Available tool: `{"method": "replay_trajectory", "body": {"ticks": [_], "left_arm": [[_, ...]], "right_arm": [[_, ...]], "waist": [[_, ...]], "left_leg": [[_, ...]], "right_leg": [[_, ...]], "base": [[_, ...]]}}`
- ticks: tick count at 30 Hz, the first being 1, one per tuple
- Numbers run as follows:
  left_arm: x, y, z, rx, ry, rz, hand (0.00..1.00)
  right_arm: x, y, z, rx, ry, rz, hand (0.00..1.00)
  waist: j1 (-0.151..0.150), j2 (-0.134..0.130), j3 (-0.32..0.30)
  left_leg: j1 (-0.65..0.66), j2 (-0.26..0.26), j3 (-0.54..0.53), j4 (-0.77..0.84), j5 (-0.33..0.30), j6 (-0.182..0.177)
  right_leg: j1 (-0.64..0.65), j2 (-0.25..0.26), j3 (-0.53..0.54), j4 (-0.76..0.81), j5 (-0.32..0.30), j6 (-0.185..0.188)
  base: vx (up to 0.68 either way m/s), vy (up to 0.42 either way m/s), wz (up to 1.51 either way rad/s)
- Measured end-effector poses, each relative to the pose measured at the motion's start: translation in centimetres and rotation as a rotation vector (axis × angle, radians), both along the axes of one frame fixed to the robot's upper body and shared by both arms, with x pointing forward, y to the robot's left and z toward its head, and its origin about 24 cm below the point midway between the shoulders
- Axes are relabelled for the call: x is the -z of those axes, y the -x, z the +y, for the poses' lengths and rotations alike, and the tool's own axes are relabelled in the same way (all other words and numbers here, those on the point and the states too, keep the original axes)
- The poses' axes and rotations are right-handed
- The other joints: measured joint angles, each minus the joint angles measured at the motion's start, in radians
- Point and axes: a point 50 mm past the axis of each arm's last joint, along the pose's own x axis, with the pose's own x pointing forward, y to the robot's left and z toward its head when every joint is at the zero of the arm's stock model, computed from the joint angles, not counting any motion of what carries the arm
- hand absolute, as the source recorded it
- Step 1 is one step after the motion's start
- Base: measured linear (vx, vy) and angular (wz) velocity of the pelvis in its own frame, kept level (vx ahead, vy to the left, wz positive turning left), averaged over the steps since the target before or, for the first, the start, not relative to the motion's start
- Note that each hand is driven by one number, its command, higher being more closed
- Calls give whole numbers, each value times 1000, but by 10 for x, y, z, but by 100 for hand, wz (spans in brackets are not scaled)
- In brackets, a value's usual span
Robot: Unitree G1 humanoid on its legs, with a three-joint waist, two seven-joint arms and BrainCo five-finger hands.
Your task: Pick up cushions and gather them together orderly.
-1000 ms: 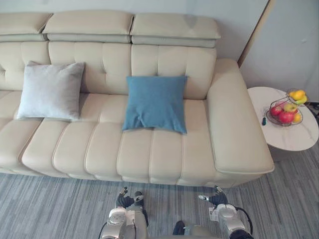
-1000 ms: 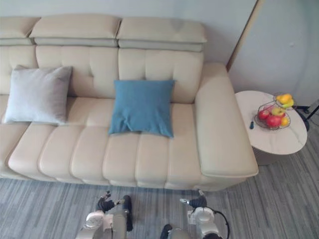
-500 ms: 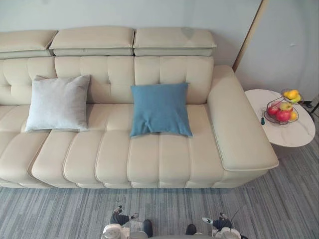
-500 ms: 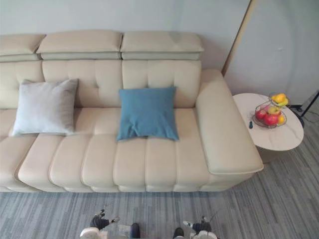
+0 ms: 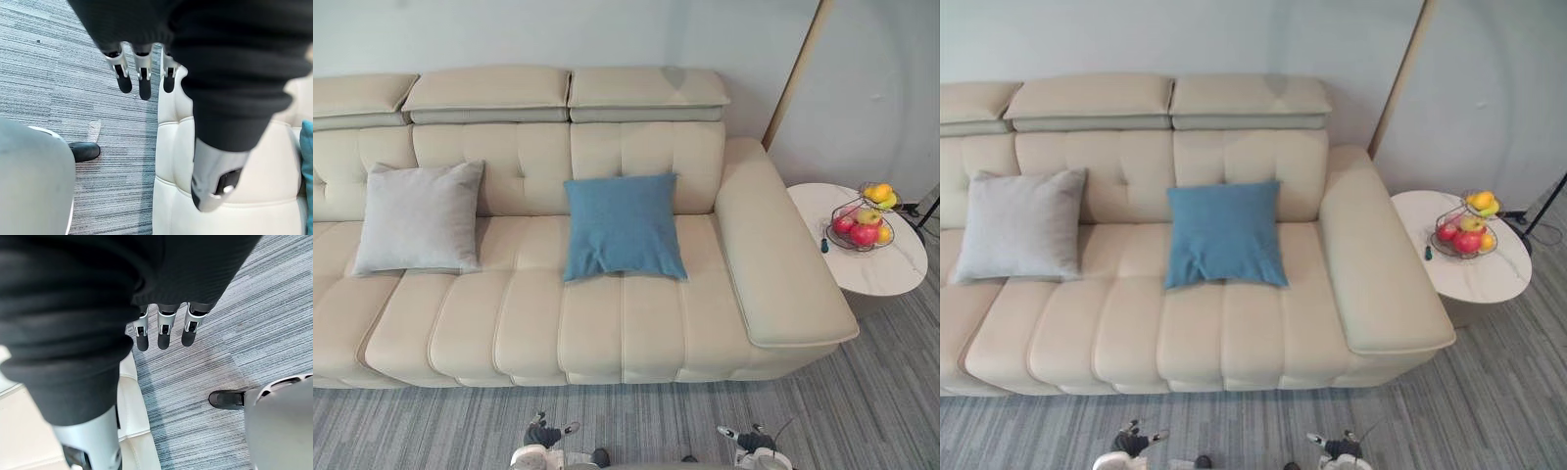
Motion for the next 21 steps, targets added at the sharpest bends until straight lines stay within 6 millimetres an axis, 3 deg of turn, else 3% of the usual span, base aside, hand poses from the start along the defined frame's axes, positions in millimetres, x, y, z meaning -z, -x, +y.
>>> {"method": "replay_trajectory", "body": {"ticks": [6,8,13,14,15,16,18,19,21], "left_arm": [[2,4,1,-42,15,25,0],[1,4,1,-42,16,24,0],[-1,-5,1,-48,21,-1,0],[-2,-7,3,-61,19,-7,0],[-2,-7,6,-63,14,-8,0],[-2,-7,7,-60,9,-6,0],[-5,-13,17,-53,-16,-11,0],[-5,-14,17,-51,-17,-15,0],[-8,-25,17,-40,-19,-37,0]], "right_arm": [[-1,0,1,-13,3,-4,0],[-1,0,2,-12,2,-8,0],[-4,-9,10,-12,-12,-49,0],[-6,-13,13,-13,-15,-68,0],[-7,-14,13,-17,-14,-70,0],[-7,-15,13,-20,-15,-71,0],[-7,-19,14,-32,-14,-76,0],[-7,-19,13,-35,-13,-73,0],[-8,-26,2,-59,15,-59,0]], "waist": [[-24,-1,3],[-23,-12,14],[-24,-21,33],[-24,-18,48],[-23,-23,48],[-22,-27,49],[-36,-46,53],[-36,-44,54],[-40,-33,66]], "left_leg": [[11,15,31,1,-4,-6],[17,24,53,3,-10,-15],[3,67,213,63,-61,-34],[-3,93,309,104,-83,-39],[-5,116,398,127,-100,-42],[-1,121,428,128,-101,-44],[24,153,565,145,-107,-54],[28,160,587,148,-108,-56],[64,192,672,178,-114,-65]], "right_leg": [[3,3,0,4,-2,-2],[1,10,22,11,-4,-5],[-128,48,170,95,-21,-23],[-179,34,121,149,-60,-47],[-216,-3,-8,214,-79,-73],[-227,-19,-51,229,-80,-74],[-259,-116,-363,303,-70,-91],[-259,-126,-412,317,-75,-98],[-263,-153,-619,413,-128,-161]], "base": [[-34,-15,-10],[-55,-24,-32],[-36,-16,-104],[-5,-35,-204],[-5,-35,-212],[23,-58,-204],[105,-114,-179],[170,-221,-159],[145,-246,-135]]}}
